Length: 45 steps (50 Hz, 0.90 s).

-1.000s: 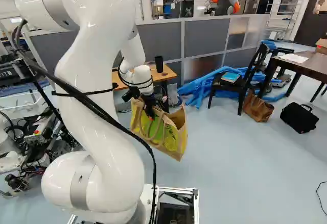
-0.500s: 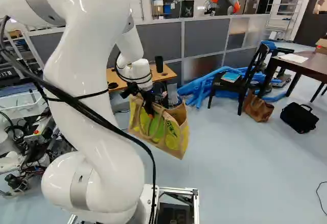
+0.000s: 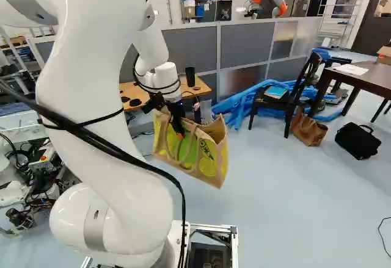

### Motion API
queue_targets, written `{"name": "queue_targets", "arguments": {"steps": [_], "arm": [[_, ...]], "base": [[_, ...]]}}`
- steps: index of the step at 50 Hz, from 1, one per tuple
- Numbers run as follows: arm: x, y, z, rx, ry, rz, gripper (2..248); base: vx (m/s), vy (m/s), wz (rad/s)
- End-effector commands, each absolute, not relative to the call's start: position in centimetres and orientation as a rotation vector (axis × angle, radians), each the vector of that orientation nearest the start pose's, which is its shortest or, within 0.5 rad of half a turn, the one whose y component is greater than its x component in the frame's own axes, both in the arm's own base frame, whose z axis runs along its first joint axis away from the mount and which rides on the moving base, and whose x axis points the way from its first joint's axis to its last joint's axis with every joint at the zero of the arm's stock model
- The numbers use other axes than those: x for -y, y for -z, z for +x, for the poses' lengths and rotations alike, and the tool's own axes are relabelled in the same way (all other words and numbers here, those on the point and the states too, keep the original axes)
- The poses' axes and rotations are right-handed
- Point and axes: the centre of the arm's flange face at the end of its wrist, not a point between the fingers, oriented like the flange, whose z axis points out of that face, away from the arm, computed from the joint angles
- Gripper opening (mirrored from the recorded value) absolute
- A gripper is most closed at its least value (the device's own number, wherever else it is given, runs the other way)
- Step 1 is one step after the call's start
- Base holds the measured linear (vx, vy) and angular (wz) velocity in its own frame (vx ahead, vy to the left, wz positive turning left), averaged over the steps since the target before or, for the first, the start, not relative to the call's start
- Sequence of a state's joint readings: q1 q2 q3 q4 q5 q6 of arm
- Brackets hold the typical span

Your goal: Pick up the bag on the ground and place it on the table

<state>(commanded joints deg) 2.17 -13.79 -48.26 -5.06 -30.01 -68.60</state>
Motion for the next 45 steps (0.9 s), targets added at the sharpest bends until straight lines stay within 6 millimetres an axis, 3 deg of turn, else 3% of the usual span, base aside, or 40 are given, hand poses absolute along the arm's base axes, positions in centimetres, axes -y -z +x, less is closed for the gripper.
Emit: {"name": "queue_targets", "arguments": {"steps": [45], "arm": [[-1.8,-45.4,45.7,2.047,0.016,-2.534,33]], "base": [[0.0,0.0,0.0]]}}
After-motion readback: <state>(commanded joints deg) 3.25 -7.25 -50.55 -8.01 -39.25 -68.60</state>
